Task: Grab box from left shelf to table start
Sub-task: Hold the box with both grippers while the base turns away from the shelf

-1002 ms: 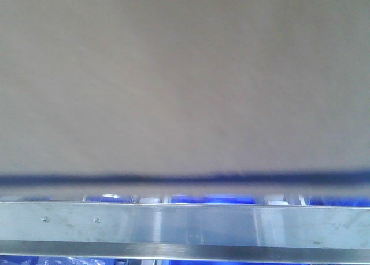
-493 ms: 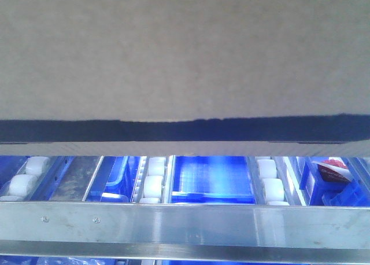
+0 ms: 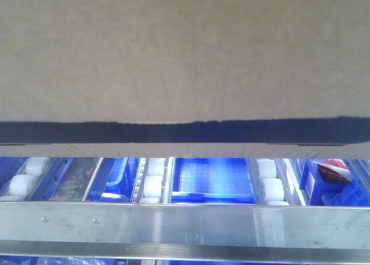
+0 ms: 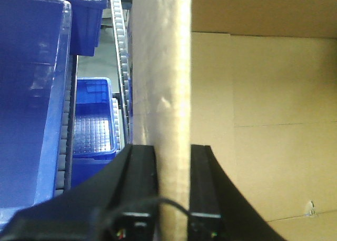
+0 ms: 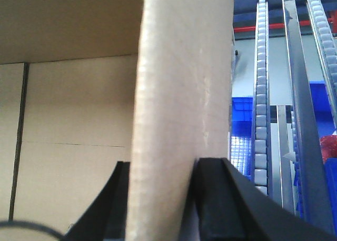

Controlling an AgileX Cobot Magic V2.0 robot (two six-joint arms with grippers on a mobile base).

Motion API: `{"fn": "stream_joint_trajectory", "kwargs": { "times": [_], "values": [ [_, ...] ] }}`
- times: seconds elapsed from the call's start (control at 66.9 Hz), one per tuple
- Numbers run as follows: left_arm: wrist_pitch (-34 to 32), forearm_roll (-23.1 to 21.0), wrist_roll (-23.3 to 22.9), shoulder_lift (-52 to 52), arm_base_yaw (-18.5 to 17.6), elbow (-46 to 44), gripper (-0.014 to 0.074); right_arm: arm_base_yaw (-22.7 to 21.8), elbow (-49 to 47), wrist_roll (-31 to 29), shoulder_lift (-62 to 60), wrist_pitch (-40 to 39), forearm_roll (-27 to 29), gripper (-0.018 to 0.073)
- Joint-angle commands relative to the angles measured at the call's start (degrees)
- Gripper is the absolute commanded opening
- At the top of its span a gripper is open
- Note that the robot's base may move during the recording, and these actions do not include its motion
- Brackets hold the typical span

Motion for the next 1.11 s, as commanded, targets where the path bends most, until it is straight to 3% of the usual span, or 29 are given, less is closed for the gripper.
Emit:
{"fn": "stream_joint_trajectory", "kwargs": {
  "times": [0.0,1.091],
  "values": [
    [-11.6,1.1,-0.8,-0.2,-0.4,-2.4,-0.0093,-0.4,-1.8,0.9,1.1,-8.1,-3.9,0.0057],
    [-11.6,1.1,-0.8,-0.2,-0.4,-2.4,-0.0093,-0.4,-1.8,0.9,1.1,-8.1,-3.9,0.0057]
  ]
}}
